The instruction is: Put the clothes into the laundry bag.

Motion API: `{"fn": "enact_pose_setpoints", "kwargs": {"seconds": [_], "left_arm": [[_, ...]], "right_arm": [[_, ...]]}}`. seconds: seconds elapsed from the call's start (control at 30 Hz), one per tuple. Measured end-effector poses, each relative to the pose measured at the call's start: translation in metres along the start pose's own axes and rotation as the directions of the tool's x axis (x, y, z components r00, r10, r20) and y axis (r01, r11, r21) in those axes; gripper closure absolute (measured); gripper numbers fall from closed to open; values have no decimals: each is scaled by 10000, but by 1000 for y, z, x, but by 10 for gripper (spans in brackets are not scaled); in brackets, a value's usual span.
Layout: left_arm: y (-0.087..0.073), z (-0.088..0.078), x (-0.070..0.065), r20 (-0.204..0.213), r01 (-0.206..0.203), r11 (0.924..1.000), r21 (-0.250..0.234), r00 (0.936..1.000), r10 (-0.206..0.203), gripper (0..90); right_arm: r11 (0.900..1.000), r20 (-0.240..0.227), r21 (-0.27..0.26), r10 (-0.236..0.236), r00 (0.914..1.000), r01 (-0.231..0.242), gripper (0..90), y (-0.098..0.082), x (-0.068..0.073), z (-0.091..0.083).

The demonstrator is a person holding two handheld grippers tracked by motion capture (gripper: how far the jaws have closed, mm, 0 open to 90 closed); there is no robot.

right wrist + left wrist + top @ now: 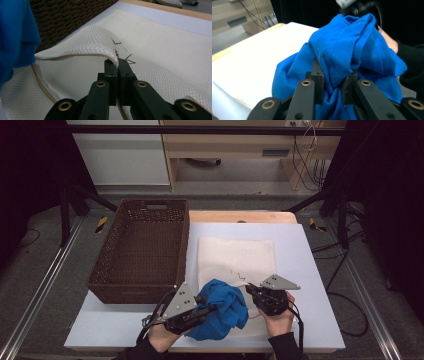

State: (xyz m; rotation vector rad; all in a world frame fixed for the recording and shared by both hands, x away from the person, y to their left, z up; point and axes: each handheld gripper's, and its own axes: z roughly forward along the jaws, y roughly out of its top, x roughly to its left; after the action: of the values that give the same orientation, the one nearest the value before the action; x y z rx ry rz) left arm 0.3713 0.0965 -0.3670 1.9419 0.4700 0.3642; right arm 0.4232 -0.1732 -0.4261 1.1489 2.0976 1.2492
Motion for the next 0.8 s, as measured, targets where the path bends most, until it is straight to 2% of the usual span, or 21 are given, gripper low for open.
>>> {"fn": "enact_pose_setpoints", "kwargs": {"seconds": [0.23,0.4,0.53,0.63,0.77,0.8], "left_arm": [[-19,35,-11,419,-109,9948,1012,9991,66,758],[-32,64,-16,515,-253,9827,1836,9985,161,757],[-40,88,-11,143,-38,9735,2285,9999,5,756],[-43,104,-3,-314,426,9691,2430,9989,-360,750],[-46,116,2,-790,729,9684,2385,9953,-555,720],[-47,118,2,-959,615,9691,2387,9946,-395,695]], "right_arm": [[10000,-46,42,-56,10000,56,873,-1,1,1],[10000,-58,28,-79,10000,79,874,-1,2,1],[10000,-64,59,-66,10000,67,874,0,3,1],[9999,-109,74,-89,9999,90,874,0,4,1],[9999,-134,95,-61,9999,63,874,-2,5,0],[9999,-144,102,-99,9998,100,874,-2,5,1]]}}
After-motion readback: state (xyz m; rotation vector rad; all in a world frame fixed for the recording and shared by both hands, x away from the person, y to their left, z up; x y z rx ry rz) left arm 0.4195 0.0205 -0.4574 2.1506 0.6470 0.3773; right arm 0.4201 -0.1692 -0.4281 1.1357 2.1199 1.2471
